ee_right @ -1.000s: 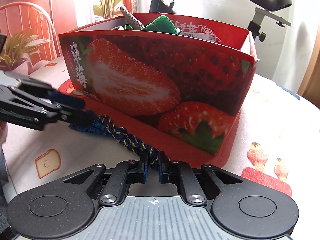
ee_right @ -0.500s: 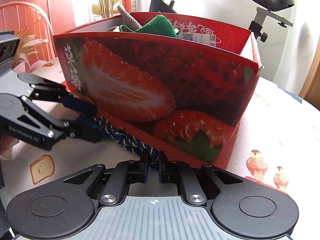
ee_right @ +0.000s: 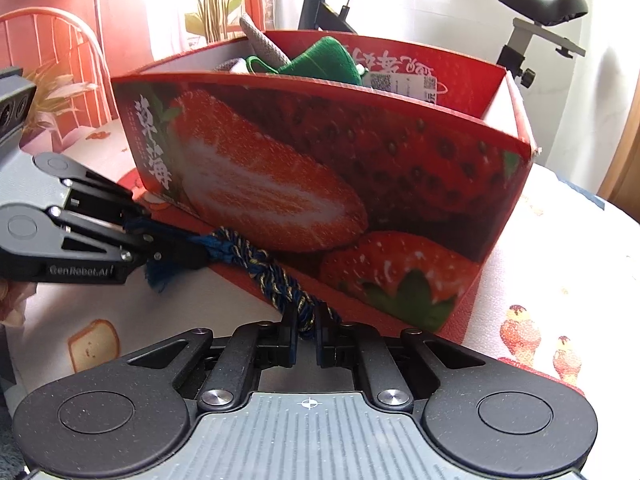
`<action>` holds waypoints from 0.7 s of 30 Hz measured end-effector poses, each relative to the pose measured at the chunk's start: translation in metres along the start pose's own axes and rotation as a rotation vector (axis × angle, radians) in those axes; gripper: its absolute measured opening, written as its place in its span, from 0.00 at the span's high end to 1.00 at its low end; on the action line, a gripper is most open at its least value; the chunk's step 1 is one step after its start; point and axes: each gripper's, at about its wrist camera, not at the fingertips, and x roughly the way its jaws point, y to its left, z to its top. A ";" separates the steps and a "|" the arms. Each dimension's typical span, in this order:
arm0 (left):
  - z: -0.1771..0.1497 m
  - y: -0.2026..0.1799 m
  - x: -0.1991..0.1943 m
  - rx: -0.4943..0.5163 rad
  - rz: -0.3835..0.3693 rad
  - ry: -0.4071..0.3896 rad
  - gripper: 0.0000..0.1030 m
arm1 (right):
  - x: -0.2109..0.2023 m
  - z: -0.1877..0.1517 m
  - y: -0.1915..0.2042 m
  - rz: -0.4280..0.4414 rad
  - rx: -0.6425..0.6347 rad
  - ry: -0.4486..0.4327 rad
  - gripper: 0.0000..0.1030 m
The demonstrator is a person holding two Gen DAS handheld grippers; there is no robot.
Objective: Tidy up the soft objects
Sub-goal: 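Lift the blue cord with both tools and lower it into the box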
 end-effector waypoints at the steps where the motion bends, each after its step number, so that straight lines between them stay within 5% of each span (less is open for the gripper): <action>1: 0.000 0.001 -0.004 -0.005 0.011 -0.009 0.93 | -0.002 0.001 0.001 0.005 -0.001 -0.006 0.93; 12: 0.011 0.012 -0.083 -0.126 0.026 -0.188 0.93 | -0.054 0.034 0.027 0.023 -0.073 -0.147 0.93; 21: 0.063 0.029 -0.120 -0.185 0.073 -0.310 0.93 | -0.082 0.088 0.037 0.028 -0.120 -0.251 0.93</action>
